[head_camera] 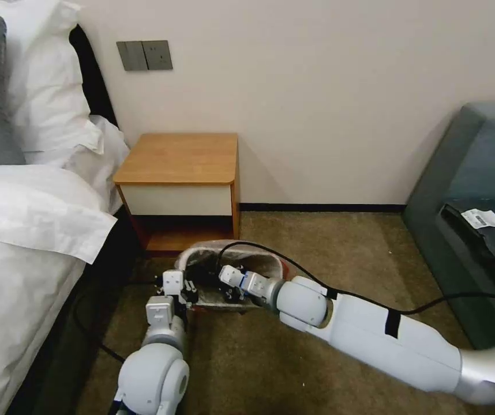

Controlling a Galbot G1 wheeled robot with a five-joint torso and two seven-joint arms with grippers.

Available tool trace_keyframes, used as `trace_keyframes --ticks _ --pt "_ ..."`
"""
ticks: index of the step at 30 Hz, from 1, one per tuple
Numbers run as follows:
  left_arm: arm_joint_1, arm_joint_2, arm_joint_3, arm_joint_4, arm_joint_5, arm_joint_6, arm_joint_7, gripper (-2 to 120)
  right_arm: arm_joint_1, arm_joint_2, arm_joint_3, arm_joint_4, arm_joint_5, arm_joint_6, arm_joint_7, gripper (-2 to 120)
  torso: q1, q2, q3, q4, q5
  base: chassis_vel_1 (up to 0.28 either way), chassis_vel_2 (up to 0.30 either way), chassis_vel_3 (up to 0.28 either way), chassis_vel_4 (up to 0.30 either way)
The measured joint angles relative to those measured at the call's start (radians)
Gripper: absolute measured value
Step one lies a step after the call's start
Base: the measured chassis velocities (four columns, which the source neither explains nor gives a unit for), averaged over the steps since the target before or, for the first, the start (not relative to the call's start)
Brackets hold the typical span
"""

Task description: Pick up the garbage bag from the table and place it over the trash can.

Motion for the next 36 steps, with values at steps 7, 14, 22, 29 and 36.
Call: trace_keyframes --ticks 7,14,22,29,36 --pt "0.002 0.006 -0.031 -0.019 -0.159 0.045 -0.024 3 -0.159 -0.080 0.218 0.167 0.000 0.045 0.004 0 0.000 0.000 0.000 0.0001 -0.0002 0.000 0.000 0.000 0.000" --pt "0.005 0.015 -0.042 -0.008 -0.276 0.093 -0.040 3 -0.400 -0.164 0.480 0.340 0.003 0.106 -0.009 15 0.000 0.000 0.000 -0.0002 -0.0001 0.000 0.000 0.000 0.000" --pt "0.008 0.028 -0.033 0.051 -0.339 0.152 -0.042 3 -0.590 -0.117 0.737 0.421 -0.014 0.206 -0.008 45 0.000 0.000 0.000 0.0000 -0.0002 0.000 0.000 0.000 0.000" --pt "0.008 0.024 -0.024 0.104 -0.379 0.160 -0.026 3 -0.621 -0.001 0.740 0.400 -0.058 0.237 0.000 74 0.000 0.000 0.000 0.0000 -0.0003 0.000 0.000 0.000 0.000" --pt "0.005 0.022 -0.023 0.133 -0.378 0.160 -0.006 3 -0.645 0.073 0.739 0.378 -0.091 0.255 -0.001 96 0.000 0.000 0.000 -0.0001 -0.0003 0.000 0.000 0.000 0.000"
